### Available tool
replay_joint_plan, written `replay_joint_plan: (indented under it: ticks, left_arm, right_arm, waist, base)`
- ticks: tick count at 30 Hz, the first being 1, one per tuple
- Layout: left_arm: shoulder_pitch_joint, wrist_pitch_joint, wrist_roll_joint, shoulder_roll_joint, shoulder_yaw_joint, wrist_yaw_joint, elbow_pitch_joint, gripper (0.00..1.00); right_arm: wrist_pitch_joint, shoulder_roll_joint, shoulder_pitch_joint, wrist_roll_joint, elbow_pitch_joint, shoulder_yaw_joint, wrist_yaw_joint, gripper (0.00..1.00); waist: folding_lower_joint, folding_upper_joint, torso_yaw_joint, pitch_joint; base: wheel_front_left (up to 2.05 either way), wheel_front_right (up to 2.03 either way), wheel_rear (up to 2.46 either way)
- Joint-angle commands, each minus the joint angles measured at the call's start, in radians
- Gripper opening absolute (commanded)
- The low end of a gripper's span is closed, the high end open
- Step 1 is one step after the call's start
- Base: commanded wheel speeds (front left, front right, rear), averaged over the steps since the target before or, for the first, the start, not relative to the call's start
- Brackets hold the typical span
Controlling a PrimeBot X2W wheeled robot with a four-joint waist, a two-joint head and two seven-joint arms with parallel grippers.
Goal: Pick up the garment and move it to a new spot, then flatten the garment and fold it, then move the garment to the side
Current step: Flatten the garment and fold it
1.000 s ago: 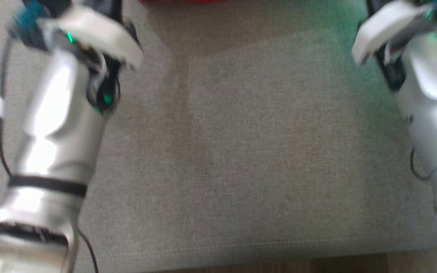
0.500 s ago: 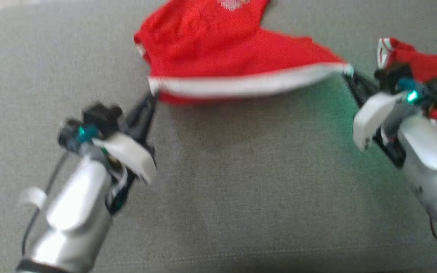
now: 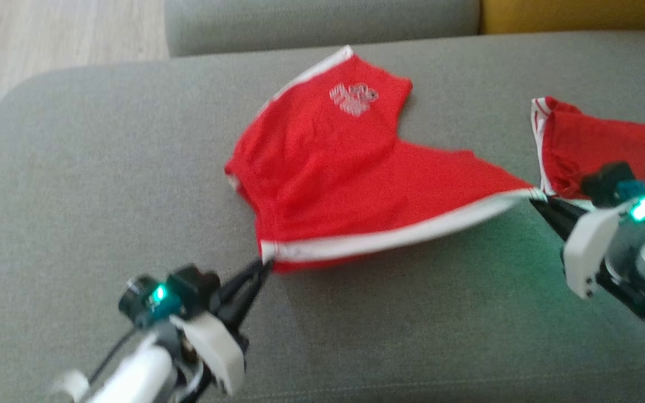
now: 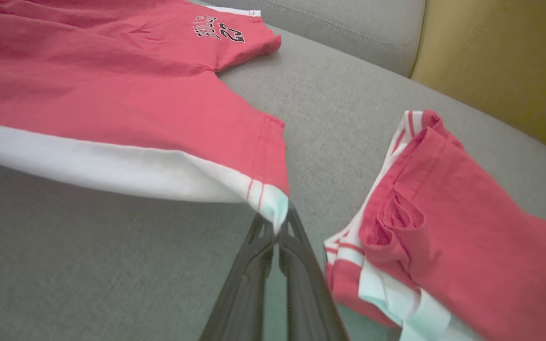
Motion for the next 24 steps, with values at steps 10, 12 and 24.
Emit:
replay_joint_plan:
  ticks: [10,12,24]
  left_arm:
    - [0.153,0.108,-0.056,0.105,0.03,0.074,-0.306,0.0]
    - [0.156,0.119,-0.056,0.108,0.03,0.082,-0.338,0.0]
    - [-0.001,0.13,-0.04,0.07,0.068,0.097,-0.364,0.0]
  right_arm:
    - [0.141,-0.243,0.144,0.122,-0.282,0.002,0.006,0.0]
    - [0.154,-0.272,0.146,0.127,-0.313,-0.028,0.006,0.0]
    - [0.238,-0.266,0.021,0.048,-0.374,-0.163,0.006,0.0]
  waist:
    - [0.0,-0.0001,-0.015,-0.053]
    - [0.0,-0.0001,-0.012,-0.045]
    - [0.0,-0.0001,0.056,0.079]
  base:
    - [0.0,0.0,0.0]
    - [0.0,0.0,0.0]
    - [0.0,0.0,0.0]
